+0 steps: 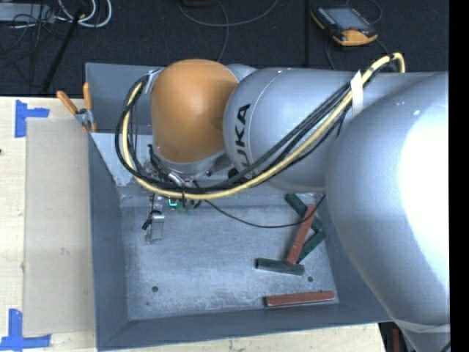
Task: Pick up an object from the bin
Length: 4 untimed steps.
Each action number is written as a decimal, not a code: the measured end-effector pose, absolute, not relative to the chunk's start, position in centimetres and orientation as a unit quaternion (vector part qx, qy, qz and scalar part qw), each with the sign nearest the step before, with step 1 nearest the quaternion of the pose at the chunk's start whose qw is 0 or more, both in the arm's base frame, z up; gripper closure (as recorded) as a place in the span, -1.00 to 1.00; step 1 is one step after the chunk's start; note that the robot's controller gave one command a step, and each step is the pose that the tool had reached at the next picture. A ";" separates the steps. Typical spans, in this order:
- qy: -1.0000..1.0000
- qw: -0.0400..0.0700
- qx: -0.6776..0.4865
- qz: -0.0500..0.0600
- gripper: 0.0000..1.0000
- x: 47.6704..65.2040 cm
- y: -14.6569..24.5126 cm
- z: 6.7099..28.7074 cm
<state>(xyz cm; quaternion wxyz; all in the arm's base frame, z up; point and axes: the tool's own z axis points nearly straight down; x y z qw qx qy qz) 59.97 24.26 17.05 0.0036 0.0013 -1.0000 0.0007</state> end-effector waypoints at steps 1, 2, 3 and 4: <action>-1.000 0.002 0.013 0.002 -1.00 58.4 20.0 16.5; -0.999 -0.002 0.038 0.000 -1.00 60.8 21.7 16.9; -1.000 0.003 -0.011 0.002 -1.00 59.0 15.5 12.5; -0.999 -0.003 -0.038 0.001 -1.00 60.8 9.9 16.8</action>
Offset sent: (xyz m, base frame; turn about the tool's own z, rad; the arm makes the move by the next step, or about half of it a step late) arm -0.0151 -0.0395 -0.0045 -0.0252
